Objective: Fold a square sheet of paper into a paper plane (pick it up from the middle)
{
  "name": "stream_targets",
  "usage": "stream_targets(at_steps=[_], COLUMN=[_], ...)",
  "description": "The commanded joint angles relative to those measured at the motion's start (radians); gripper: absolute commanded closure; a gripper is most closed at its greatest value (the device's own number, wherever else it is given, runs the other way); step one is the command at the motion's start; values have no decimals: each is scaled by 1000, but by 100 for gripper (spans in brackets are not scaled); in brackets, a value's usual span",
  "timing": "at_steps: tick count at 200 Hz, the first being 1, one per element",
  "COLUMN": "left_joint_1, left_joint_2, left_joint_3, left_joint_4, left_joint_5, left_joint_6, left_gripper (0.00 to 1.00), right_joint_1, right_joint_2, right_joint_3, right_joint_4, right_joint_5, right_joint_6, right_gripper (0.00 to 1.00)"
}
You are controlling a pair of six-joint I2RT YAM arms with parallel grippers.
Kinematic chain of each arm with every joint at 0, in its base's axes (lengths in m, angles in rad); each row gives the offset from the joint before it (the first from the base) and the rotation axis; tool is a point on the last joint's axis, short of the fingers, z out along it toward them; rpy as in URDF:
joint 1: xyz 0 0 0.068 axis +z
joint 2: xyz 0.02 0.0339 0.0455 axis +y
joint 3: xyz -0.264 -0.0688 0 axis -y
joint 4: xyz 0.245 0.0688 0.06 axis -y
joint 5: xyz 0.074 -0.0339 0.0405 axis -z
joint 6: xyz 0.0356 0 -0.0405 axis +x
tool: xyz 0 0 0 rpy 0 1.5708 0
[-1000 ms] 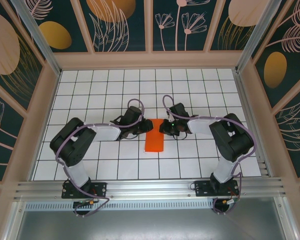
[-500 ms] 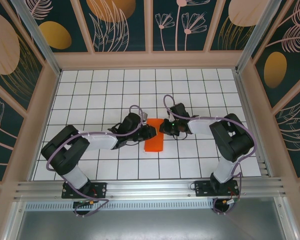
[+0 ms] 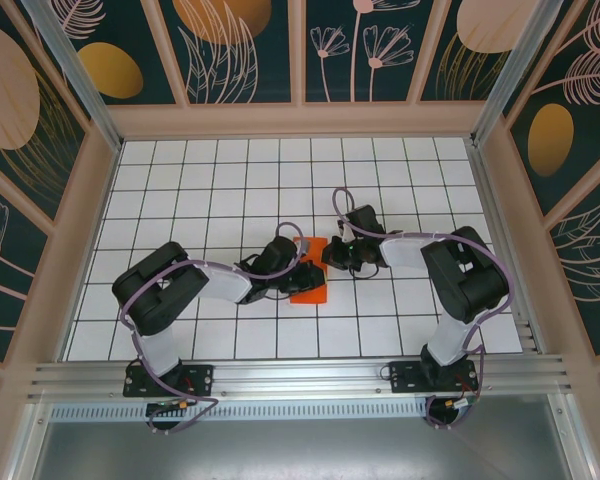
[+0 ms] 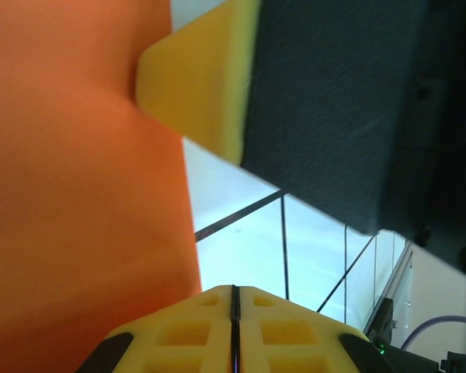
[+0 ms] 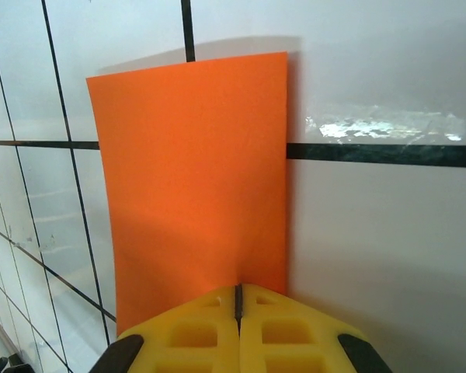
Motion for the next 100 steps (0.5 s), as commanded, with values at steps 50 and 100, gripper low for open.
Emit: stream_targets(at_steps=[50, 100], left_joint_1=[-12, -14], left_joint_2=[77, 90], left_joint_3=[80, 82], left_joint_4=[-50, -137], left_joint_5=[4, -18], left_joint_6=[25, 54], left_gripper=[91, 91], right_joint_1=[-9, -14], right_joint_2=[-1, 9], right_joint_3=[-15, -8], right_joint_4=[23, 8], right_joint_5=[-24, -11], right_joint_6=[-8, -19], right_gripper=[93, 92])
